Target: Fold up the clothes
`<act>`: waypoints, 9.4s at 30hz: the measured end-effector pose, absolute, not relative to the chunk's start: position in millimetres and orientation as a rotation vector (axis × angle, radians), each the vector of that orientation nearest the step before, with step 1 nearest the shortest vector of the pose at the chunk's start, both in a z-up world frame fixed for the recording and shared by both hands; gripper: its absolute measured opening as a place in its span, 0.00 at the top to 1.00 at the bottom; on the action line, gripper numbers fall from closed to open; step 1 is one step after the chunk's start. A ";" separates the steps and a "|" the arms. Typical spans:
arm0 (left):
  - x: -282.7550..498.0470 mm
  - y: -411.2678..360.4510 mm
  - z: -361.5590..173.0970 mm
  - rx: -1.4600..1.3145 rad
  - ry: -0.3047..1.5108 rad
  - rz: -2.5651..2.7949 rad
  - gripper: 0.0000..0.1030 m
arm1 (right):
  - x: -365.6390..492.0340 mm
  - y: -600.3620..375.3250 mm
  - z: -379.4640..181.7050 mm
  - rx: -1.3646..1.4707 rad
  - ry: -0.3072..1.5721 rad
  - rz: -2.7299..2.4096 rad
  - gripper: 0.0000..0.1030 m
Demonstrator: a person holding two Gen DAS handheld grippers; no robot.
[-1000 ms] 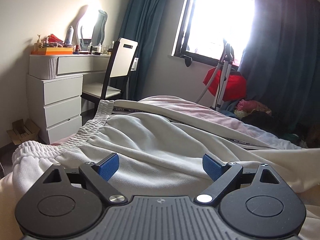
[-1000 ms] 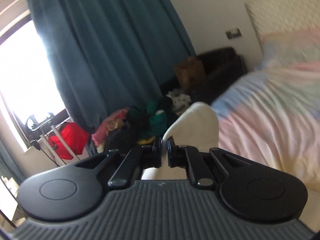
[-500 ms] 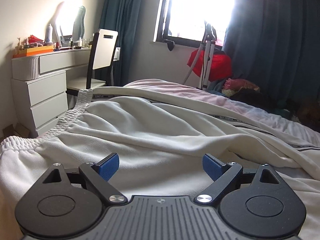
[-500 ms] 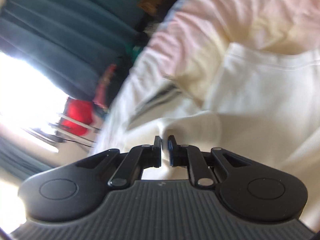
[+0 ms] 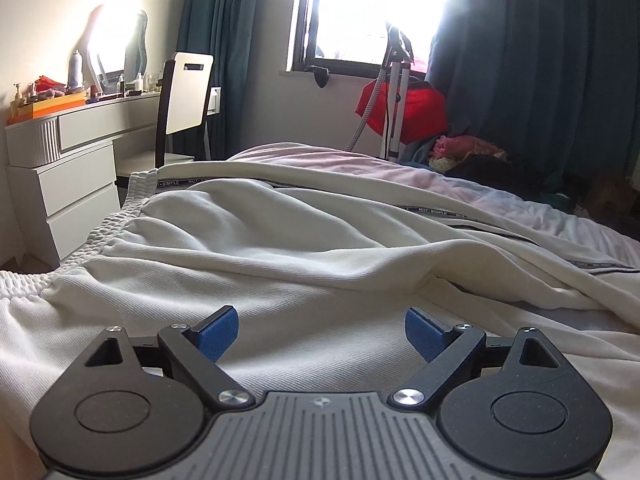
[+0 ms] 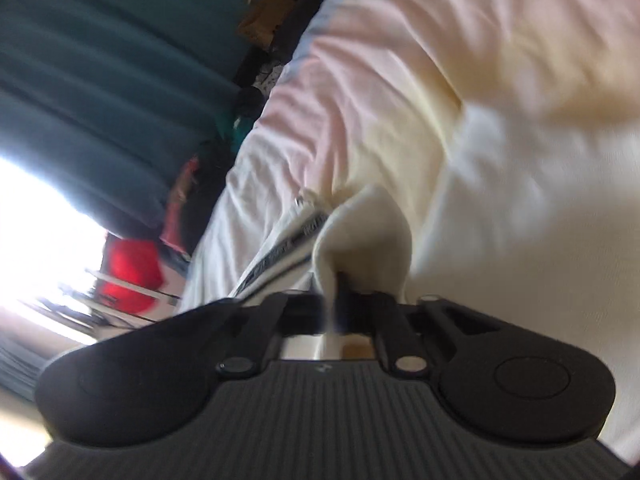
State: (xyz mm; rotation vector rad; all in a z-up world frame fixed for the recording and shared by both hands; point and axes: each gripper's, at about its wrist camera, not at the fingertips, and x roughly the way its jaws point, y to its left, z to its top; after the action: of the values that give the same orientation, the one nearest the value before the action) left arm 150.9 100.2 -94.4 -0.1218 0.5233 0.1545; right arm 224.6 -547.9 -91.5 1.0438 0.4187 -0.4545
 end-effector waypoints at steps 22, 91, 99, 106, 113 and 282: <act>153.3 102.0 -98.9 -0.116 0.521 0.115 0.11 | 251.5 -600.4 -99.7 0.713 0.461 -0.664 0.92; 179.7 -25.9 -106.9 0.262 0.666 -0.395 0.46 | 88.5 -488.7 -84.4 1.107 0.423 -0.415 0.08; 108.8 118.5 -35.2 -0.088 0.742 0.015 0.15 | 82.7 -486.3 -71.2 1.049 0.446 -0.433 0.08; 40.3 261.4 -33.0 -0.700 0.766 0.388 0.04 | 76.6 -482.8 -54.6 1.006 0.431 -0.428 0.08; 45.9 328.0 -95.8 -1.204 0.815 0.286 0.10 | 54.3 -513.4 -49.5 1.087 0.369 -0.422 0.08; -0.8 264.7 15.8 -0.274 0.632 0.006 0.22 | 14.3 -576.5 -116.1 1.380 0.189 -0.434 0.33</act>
State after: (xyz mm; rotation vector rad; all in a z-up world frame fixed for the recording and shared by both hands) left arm -0.8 264.7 15.8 -0.2745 0.6315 0.0055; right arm 14.3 -576.5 -116.1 1.3796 0.1889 -0.4340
